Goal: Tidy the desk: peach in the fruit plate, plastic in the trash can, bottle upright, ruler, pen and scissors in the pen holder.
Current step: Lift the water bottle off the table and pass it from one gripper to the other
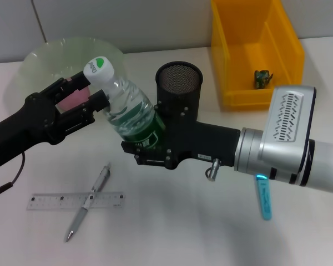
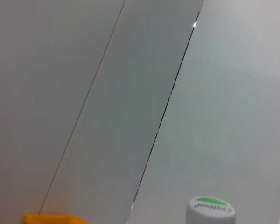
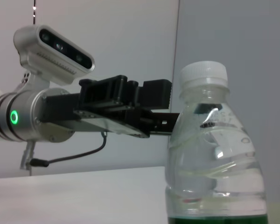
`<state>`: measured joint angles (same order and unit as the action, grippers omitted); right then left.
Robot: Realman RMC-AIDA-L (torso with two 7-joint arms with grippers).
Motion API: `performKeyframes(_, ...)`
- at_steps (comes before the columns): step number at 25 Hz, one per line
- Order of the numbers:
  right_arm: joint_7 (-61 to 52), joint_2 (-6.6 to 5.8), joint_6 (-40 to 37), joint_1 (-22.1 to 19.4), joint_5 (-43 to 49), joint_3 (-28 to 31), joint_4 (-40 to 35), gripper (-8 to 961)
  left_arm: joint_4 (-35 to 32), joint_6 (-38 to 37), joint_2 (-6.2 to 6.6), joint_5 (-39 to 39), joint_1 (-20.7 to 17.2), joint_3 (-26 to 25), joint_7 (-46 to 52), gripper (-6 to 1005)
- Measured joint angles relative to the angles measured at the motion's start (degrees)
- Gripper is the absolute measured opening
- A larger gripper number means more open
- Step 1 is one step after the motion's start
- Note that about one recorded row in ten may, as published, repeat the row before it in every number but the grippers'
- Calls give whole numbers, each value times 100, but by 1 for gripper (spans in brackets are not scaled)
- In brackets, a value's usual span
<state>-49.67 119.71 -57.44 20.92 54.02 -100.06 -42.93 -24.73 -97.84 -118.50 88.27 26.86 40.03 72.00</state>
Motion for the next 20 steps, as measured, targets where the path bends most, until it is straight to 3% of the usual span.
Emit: performKeyframes(20, 121, 6, -65, 117, -369, -250, 315, 774, 724, -148, -15, -277, 238, 26, -677, 829)
